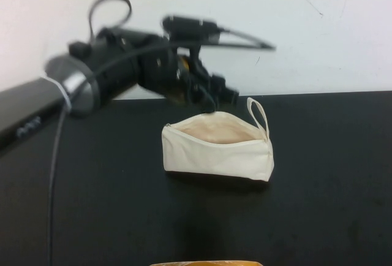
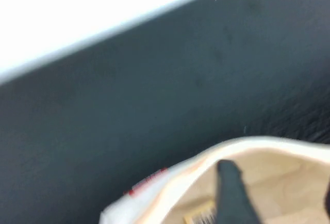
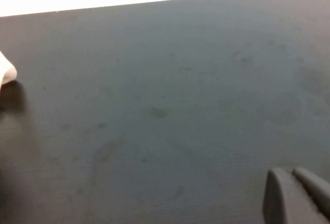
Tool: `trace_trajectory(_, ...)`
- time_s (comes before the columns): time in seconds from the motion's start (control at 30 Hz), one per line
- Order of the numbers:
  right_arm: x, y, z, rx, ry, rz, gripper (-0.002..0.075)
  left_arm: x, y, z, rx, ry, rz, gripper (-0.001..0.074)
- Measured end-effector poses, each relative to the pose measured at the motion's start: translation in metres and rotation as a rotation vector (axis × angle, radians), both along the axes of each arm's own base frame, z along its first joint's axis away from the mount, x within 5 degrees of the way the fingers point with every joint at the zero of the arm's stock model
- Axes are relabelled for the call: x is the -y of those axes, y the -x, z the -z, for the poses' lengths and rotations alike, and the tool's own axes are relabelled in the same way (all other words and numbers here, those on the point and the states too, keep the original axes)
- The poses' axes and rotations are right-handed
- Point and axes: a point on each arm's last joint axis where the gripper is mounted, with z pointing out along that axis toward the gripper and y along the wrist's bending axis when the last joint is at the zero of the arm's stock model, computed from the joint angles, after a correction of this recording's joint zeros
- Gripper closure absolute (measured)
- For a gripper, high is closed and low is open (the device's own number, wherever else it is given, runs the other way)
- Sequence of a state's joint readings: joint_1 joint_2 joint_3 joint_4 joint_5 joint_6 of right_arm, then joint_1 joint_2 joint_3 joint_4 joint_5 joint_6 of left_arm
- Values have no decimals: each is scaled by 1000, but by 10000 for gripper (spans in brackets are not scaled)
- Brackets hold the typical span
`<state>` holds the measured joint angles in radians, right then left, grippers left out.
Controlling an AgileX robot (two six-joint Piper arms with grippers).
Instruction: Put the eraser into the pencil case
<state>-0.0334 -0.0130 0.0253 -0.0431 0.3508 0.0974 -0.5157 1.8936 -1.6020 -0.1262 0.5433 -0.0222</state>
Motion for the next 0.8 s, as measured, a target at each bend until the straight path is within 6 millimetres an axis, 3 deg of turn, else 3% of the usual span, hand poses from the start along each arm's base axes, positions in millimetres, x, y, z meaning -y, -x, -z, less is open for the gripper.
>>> trace_trajectory(0.2, 0, 0, 0, 0, 0, 0, 727, -16, 14, -81, 217, -31, 15, 653)
trace_trajectory(0.27, 0, 0, 0, 0, 0, 0, 727, -25, 24, -108, 305, -51, 8, 695)
trace_trajectory(0.4, 0, 0, 0, 0, 0, 0, 727, -55, 54, -164, 485, -83, -75, 727)
trace_trajectory(0.6, 0, 0, 0, 0, 0, 0, 727, -101, 107, -227, 684, -52, -243, 734)
trace_trajectory(0.7, 0, 0, 0, 0, 0, 0, 727, -118, 137, -240, 754, -16, -256, 734)
trace_trajectory(0.8, 0, 0, 0, 0, 0, 0, 727, -127, 158, -230, 774, 8, -236, 734)
